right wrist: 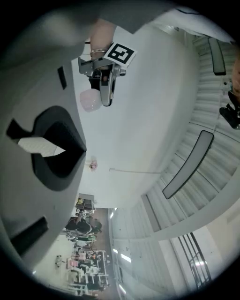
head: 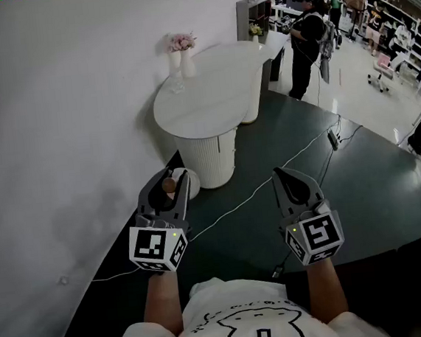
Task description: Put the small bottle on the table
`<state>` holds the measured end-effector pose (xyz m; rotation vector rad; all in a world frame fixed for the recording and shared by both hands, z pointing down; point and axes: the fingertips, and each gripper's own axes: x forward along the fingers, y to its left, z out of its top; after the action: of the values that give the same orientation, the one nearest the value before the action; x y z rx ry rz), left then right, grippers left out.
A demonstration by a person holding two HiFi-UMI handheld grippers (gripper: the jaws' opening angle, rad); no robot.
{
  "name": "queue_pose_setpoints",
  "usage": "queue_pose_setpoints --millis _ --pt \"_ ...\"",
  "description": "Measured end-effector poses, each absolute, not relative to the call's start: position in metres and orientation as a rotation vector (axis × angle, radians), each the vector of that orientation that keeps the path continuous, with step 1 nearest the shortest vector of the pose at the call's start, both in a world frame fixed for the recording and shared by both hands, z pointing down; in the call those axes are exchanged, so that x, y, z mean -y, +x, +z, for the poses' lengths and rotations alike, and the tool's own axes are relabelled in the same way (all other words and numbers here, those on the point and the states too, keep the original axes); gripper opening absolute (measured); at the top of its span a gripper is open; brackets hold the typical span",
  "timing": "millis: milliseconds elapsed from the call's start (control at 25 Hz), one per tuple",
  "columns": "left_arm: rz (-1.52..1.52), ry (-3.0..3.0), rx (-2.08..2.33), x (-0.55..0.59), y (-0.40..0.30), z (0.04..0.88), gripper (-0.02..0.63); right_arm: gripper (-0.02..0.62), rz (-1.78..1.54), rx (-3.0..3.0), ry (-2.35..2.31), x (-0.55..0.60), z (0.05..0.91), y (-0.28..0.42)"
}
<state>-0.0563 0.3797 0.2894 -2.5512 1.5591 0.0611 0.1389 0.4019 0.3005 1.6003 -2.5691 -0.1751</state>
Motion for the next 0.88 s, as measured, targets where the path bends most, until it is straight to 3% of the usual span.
queue_pose_setpoints --millis 360,880 --pt "0.047 -2.555 -1.548 -0.356 -0.043 0.293 0.117 -0.008 -0.146 2.574 1.590 -0.377 0.307 0.148" --pt "0.030 -2.540 -1.581 -0.222 -0.088 0.295 0.117 -0.006 -0.148 2.557 1.582 -0.240 0.303 0.110"
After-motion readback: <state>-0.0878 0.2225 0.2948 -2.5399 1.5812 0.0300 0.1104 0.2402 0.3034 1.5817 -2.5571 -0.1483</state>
